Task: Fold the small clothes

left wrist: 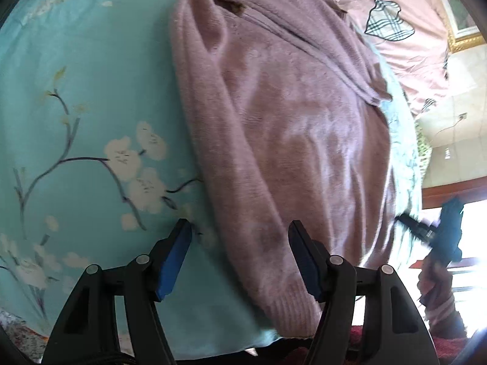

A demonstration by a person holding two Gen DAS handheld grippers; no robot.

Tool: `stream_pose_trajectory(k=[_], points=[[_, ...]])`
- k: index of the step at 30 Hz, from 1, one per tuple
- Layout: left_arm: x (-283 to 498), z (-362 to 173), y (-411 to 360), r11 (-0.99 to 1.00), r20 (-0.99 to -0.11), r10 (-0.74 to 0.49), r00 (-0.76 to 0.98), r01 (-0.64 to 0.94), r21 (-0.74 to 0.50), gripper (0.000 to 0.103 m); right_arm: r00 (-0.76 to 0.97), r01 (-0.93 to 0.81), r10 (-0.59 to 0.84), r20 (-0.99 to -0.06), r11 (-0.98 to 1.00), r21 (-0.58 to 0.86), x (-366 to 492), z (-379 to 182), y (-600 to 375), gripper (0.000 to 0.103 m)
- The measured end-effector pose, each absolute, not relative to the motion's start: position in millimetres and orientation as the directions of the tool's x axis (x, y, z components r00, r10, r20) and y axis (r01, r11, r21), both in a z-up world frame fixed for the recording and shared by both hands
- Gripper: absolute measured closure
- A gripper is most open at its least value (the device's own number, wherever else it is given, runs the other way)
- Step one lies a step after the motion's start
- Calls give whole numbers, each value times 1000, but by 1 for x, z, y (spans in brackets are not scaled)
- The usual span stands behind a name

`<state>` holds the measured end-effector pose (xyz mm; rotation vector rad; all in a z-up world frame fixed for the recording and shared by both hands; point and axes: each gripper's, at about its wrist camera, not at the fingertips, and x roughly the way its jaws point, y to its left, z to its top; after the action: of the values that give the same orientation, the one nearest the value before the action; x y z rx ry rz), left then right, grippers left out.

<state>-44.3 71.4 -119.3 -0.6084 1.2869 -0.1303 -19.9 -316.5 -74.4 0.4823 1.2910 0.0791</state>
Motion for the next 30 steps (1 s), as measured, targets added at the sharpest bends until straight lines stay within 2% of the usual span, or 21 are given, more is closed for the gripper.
stream_pose_trajectory(k=[3, 5, 6, 7, 8, 10, 12, 13, 14, 19, 25, 27, 30], points=[[-37, -120, 69, 828, -847, -432, 309, -236, -508, 40, 276, 249, 319, -907, 887, 388, -46, -84, -322, 65], [-34, -120, 68, 829, -845, -433, 315, -230, -510, 54, 271, 264, 314, -910, 885, 384, -60, -89, -322, 65], [-32, -121, 66, 827, -842, -443, 307, -223, -517, 69, 274, 269, 320, -907, 880, 392, -64, -92, -322, 65], [-32, -121, 67, 826, -841, -450, 299, -219, -520, 78, 282, 276, 325, -903, 873, 401, -68, -94, -321, 65], [-33, -121, 66, 830, -843, -449, 296, -212, -516, 79, 294, 283, 327, -898, 868, 409, -72, -97, -319, 65], [-37, -116, 65, 845, -846, -439, 303, -180, -503, 90, 315, 282, 325, -891, 865, 415, -75, -98, -315, 65], [-43, -109, 65, 863, -851, -423, 310, -149, -483, 93, 329, 250, 340, -881, 869, 428, -73, -99, -305, 67], [-47, -104, 67, 865, -848, -423, 319, -136, -482, 94, 323, 233, 337, -884, 877, 420, -71, -99, -299, 92], [-52, -96, 69, 864, -841, -427, 331, -124, -488, 94, 319, 218, 339, -885, 883, 416, -70, -98, -294, 97], [-75, -70, 84, 856, -807, -448, 384, -75, -511, 99, 377, 218, 336, -863, 874, 435, -82, -73, -313, 97], [-85, -113, 98, 863, -849, -434, 302, -132, -488, 97, 361, 290, 307, -881, 860, 419, -92, -77, -345, 97], [-87, -122, 99, 851, -849, -451, 275, -156, -502, 92, 341, 290, 315, -886, 861, 418, -88, -84, -343, 97], [-91, -127, 98, 835, -840, -480, 253, -162, -525, 71, 333, 296, 348, -877, 844, 447, -86, -89, -341, 96]])
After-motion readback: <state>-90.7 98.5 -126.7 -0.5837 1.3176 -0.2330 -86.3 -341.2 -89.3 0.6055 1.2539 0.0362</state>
